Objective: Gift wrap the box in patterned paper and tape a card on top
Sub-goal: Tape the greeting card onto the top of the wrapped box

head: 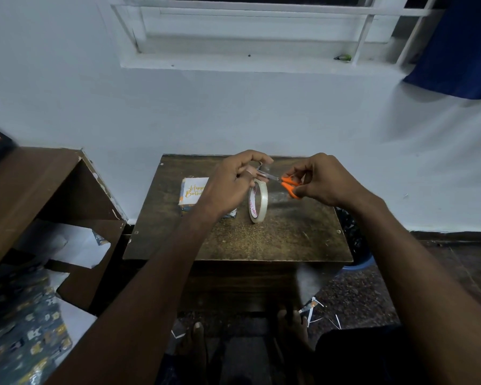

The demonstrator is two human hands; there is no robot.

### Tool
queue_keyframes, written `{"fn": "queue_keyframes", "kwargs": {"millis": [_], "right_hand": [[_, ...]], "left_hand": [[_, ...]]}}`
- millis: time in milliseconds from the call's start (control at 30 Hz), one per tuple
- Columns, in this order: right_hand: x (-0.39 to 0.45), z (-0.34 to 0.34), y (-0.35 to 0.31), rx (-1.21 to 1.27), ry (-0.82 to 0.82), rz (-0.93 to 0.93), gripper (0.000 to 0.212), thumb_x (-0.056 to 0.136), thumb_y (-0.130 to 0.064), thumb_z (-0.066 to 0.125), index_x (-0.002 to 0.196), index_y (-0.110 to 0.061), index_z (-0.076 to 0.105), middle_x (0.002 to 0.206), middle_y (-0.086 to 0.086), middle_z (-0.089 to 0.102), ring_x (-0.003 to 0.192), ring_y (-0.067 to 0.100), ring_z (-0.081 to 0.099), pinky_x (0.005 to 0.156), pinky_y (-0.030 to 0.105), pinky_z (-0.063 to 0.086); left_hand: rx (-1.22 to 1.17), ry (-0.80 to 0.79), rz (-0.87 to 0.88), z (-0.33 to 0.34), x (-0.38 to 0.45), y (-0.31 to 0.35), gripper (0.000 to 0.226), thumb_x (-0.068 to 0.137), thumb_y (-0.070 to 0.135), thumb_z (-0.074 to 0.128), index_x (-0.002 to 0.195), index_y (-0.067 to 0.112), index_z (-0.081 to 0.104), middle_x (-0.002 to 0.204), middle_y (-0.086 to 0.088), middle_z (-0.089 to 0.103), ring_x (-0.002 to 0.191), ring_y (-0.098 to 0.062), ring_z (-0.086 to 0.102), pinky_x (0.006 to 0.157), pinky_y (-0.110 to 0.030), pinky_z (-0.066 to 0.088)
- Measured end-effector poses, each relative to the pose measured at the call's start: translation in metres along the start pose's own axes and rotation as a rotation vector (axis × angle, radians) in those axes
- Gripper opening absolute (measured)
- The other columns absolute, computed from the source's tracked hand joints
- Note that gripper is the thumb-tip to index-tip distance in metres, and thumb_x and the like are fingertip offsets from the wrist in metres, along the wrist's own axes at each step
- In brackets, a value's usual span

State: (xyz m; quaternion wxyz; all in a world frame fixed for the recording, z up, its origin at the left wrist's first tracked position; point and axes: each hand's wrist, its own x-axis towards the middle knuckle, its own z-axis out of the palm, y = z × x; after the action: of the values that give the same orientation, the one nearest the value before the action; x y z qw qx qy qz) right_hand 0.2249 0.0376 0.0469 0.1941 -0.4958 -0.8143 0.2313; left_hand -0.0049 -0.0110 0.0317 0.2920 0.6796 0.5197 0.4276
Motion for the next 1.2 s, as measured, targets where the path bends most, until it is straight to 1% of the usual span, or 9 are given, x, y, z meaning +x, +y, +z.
{"fn": "queue_keyframes", "kwargs": {"millis": [267,400,500,667,767,867,1033,1100,1200], "right_hand": [[0.002,0.004,0.0,-0.029,0.054,-0.003,0.03,0.077,-0.003,0.087,0.098,-0.024,0.082,0.077,-0.012,0.071,0.062,-0.009,0.059,0.059,0.018,0.039],[0.003,0.005,-0.002,-0.096,0.059,-0.028,0.029,0.078,-0.006,0.088,0.101,-0.022,0.083,0.074,-0.016,0.068,0.066,-0.016,0.059,0.06,0.011,0.036],[0.003,0.004,-0.005,-0.122,0.045,-0.054,0.027,0.079,-0.01,0.089,0.102,-0.024,0.084,0.075,-0.015,0.071,0.068,-0.019,0.06,0.061,0.007,0.038],[0.003,0.005,-0.005,-0.147,0.035,-0.076,0.028,0.077,-0.013,0.09,0.1,-0.029,0.084,0.082,-0.014,0.077,0.069,-0.014,0.064,0.063,0.003,0.041],[0.001,0.006,-0.009,-0.119,0.023,-0.051,0.039,0.069,-0.016,0.093,0.102,-0.035,0.083,0.085,-0.015,0.077,0.072,-0.006,0.068,0.07,0.018,0.052],[-0.001,0.006,-0.011,-0.076,0.0,-0.04,0.049,0.061,-0.017,0.095,0.098,-0.045,0.079,0.088,-0.015,0.077,0.073,-0.001,0.072,0.071,0.019,0.052],[0.004,0.011,0.006,-0.145,0.042,0.028,0.025,0.069,-0.007,0.086,0.089,-0.021,0.082,0.082,-0.007,0.076,0.078,0.012,0.073,0.072,0.03,0.055],[0.005,0.017,0.017,-0.263,-0.022,0.052,0.016,0.077,-0.011,0.083,0.088,-0.023,0.081,0.083,-0.007,0.076,0.081,0.014,0.072,0.07,0.028,0.05],[0.007,0.025,0.026,-0.429,-0.141,0.089,0.018,0.085,-0.016,0.082,0.102,-0.024,0.081,0.096,-0.002,0.077,0.092,0.015,0.071,0.074,0.024,0.045]], "left_hand": [[-0.035,-0.007,-0.01,0.0,0.003,-0.004,0.044,0.103,-0.008,0.045,0.124,0.02,0.072,0.115,0.006,0.077,0.096,-0.004,0.076,0.087,-0.031,0.058],[-0.016,-0.006,-0.019,-0.001,0.003,-0.006,0.044,0.103,-0.006,0.045,0.125,0.023,0.071,0.106,0.002,0.079,0.094,-0.003,0.076,0.081,-0.033,0.056],[-0.015,-0.005,-0.021,-0.002,0.002,-0.007,0.046,0.103,-0.006,0.045,0.126,0.025,0.069,0.107,-0.004,0.079,0.093,-0.002,0.076,0.087,-0.041,0.057],[0.01,0.003,-0.023,-0.003,0.002,-0.006,0.043,0.104,0.0,0.049,0.128,0.032,0.067,0.106,0.007,0.078,0.077,0.0,0.07,0.072,-0.025,0.048],[0.006,-0.008,-0.039,-0.004,0.002,-0.007,0.045,0.103,0.002,0.049,0.131,0.033,0.064,0.093,0.011,0.08,0.079,-0.006,0.069,0.081,-0.028,0.051],[0.01,-0.011,-0.049,-0.004,0.002,-0.008,0.046,0.103,0.002,0.048,0.133,0.033,0.063,0.089,0.013,0.08,0.081,-0.006,0.069,0.092,-0.035,0.055],[-0.027,-0.014,-0.058,-0.005,0.004,-0.012,0.045,0.101,0.001,0.051,0.137,0.027,0.058,0.088,0.011,0.08,0.081,-0.017,0.07,0.085,-0.041,0.058],[-0.05,-0.016,-0.055,-0.005,0.003,-0.013,0.046,0.098,0.003,0.063,0.138,0.024,0.056,0.088,0.008,0.08,0.081,-0.022,0.069,0.077,-0.035,0.055],[-0.07,-0.033,-0.027,-0.005,0.004,-0.014,0.056,0.09,0.005,0.078,0.139,0.022,0.057,0.088,0.005,0.079,0.079,-0.011,0.066,0.079,-0.021,0.052]]}}
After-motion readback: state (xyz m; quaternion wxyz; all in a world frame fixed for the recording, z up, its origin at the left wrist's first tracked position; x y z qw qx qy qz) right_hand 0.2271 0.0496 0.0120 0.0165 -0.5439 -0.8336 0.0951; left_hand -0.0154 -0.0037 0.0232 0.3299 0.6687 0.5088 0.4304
